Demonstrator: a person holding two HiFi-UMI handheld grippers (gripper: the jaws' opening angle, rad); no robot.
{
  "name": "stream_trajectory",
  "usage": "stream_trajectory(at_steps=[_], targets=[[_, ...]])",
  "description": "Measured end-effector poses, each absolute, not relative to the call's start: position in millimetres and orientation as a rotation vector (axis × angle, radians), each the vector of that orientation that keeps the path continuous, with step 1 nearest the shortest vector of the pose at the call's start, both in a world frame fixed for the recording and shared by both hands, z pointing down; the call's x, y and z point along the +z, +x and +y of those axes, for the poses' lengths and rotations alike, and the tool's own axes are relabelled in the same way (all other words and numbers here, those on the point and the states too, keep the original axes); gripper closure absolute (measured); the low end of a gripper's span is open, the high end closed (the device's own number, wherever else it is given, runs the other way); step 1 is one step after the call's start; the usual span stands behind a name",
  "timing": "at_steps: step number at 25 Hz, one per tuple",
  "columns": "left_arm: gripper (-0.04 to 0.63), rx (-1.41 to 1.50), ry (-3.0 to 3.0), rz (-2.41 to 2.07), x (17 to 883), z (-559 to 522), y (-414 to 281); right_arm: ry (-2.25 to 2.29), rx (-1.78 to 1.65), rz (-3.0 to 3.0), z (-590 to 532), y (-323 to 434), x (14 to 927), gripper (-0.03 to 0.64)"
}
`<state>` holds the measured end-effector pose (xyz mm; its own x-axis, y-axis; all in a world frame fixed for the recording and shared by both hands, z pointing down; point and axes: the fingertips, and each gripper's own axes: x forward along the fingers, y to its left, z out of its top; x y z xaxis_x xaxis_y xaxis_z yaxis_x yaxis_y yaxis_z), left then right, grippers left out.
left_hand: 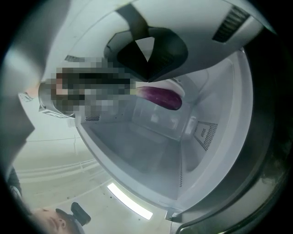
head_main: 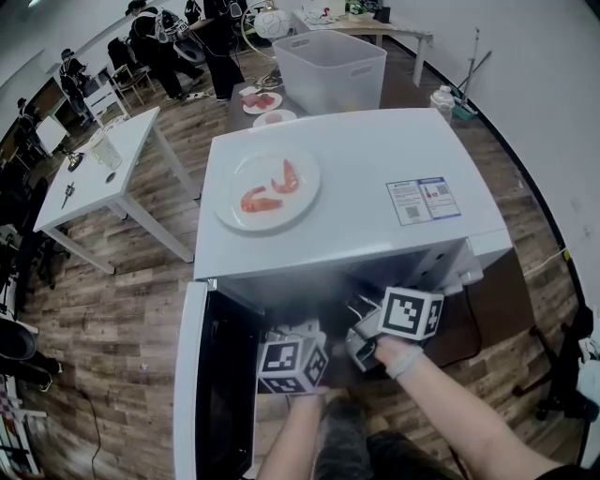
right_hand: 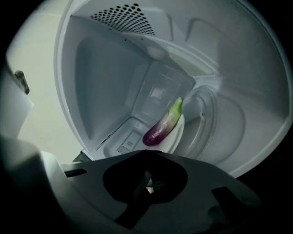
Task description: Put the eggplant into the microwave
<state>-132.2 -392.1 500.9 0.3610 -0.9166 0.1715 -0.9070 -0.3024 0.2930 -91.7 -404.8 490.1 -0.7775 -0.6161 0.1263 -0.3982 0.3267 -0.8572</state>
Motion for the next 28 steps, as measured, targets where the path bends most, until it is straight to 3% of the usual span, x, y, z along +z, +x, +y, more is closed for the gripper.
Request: stream_trajectory(at_steps=[28], targets=[[0.594,-0.089,2.281,-1.612,499.5,-357.7,-124.9,-0.968,-1.171,2.502,-371.0,-69.7,491.0,0.615]])
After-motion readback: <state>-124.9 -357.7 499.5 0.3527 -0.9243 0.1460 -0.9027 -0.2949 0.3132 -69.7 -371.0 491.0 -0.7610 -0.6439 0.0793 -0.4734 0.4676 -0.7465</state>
